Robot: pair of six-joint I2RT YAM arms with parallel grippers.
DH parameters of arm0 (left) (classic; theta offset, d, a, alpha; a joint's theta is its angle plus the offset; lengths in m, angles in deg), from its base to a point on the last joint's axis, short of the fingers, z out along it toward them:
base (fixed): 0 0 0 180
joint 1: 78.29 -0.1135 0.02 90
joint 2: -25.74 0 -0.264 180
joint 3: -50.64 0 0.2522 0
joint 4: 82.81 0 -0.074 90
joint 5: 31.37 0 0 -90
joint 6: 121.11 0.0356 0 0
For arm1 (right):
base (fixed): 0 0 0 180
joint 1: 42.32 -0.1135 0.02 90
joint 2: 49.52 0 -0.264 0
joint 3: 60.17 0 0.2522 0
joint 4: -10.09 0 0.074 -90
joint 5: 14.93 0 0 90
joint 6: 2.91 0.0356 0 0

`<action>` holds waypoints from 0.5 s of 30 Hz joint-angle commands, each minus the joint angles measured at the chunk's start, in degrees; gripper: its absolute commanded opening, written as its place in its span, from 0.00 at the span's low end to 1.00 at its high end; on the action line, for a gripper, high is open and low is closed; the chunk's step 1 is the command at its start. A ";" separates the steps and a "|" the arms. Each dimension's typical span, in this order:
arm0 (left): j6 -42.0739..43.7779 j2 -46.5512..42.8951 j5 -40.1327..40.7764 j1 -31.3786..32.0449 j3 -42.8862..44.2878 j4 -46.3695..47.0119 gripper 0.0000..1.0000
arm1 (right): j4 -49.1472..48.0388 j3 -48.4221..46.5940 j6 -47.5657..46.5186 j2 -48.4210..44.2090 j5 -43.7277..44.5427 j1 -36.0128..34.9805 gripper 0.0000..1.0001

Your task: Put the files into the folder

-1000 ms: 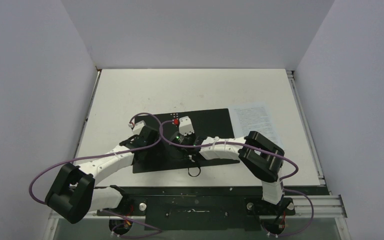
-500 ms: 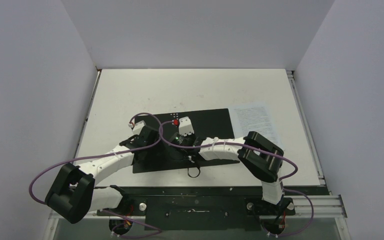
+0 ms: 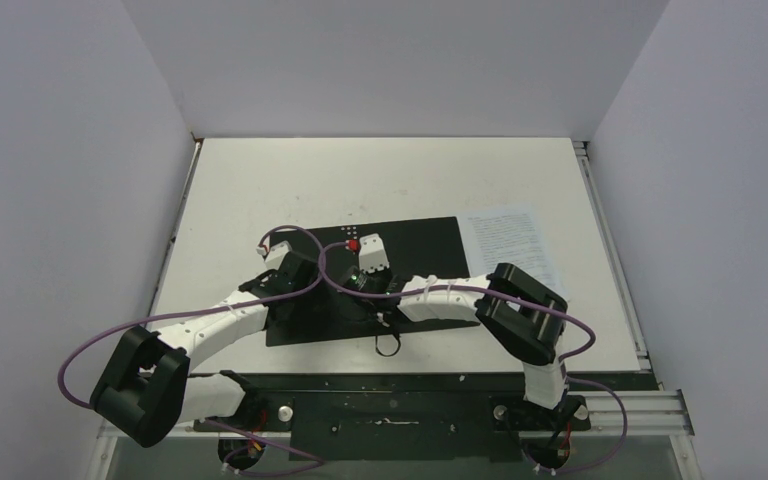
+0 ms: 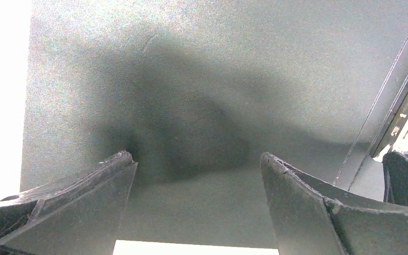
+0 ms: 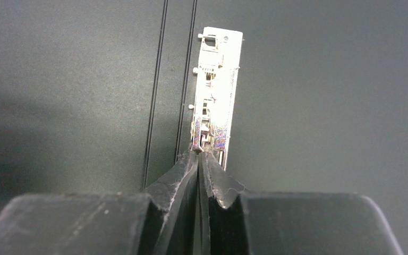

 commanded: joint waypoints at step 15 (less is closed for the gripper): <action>-0.36 1.02 0.15 -0.26 -2.17 -4.14 0.88 | 7.33 -2.03 -1.46 -2.13 -1.18 3.38 0.05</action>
